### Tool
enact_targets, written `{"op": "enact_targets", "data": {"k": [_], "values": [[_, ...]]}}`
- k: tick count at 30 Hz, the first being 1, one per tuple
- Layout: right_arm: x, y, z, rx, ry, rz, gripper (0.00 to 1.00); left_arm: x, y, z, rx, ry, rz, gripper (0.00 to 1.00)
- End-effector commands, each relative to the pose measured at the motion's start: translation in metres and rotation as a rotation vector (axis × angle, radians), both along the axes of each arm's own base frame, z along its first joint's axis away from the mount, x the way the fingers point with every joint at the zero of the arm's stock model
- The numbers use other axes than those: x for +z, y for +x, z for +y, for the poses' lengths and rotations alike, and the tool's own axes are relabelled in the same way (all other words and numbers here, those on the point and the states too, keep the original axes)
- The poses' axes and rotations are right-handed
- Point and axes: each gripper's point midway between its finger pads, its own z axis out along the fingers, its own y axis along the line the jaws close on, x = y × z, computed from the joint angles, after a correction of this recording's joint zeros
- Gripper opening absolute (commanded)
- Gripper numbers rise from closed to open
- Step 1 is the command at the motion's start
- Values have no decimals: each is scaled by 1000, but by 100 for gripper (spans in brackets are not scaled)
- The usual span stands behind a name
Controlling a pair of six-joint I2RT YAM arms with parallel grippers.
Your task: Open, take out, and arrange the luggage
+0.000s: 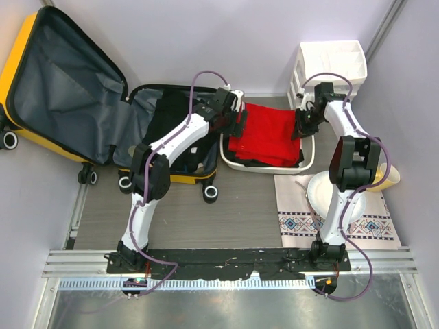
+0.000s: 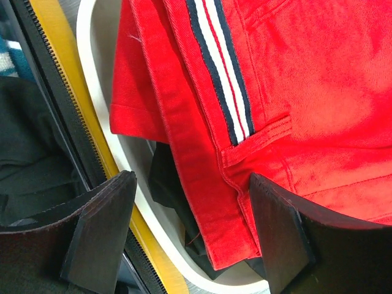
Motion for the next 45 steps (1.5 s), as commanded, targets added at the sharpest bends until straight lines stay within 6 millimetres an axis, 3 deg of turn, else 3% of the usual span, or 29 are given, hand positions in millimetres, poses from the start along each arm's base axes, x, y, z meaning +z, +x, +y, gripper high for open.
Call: {"op": "enact_targets", "data": {"k": [1, 3, 4, 9, 13, 16, 18, 21, 26, 29, 30, 33, 39, 45], "values": [[-7, 16, 19, 70, -48, -57, 1, -18, 40, 95, 254, 278, -64, 80], [-9, 18, 19, 70, -46, -55, 1, -24, 42, 106, 275, 311, -51, 80], [-11, 17, 32, 98, -46, -54, 1, -26, 45, 116, 293, 327, -47, 81], [-13, 22, 44, 111, -40, -63, 1, -42, 46, 144, 327, 336, 16, 81], [-14, 27, 62, 135, -30, -77, 1, -43, 48, 166, 347, 345, 23, 81], [-18, 28, 73, 149, -21, -73, 1, -41, 45, 169, 321, 333, 23, 80], [-19, 29, 76, 148, -20, -74, 1, -40, 38, 158, 252, 291, 36, 83], [-17, 32, 70, 135, -43, -85, 1, -6, 34, 129, 143, 131, -4, 86], [-9, 33, 43, 92, -74, -78, 1, 73, 24, 104, 29, -67, -88, 95], [-3, 30, 26, 69, -87, -73, 19, 101, 24, 124, 72, -168, -90, 99], [0, 29, 21, 66, -89, -73, 36, 105, 25, 133, 86, -171, -91, 100], [12, 21, 21, 82, -82, -77, 60, 106, 23, 171, 108, -139, -101, 100], [46, 12, 24, 80, -66, -126, 69, 87, 12, 214, 157, -65, -44, 98], [81, 8, 34, 77, -27, -193, 72, 59, -9, 208, 91, -73, 39, 91]]}}
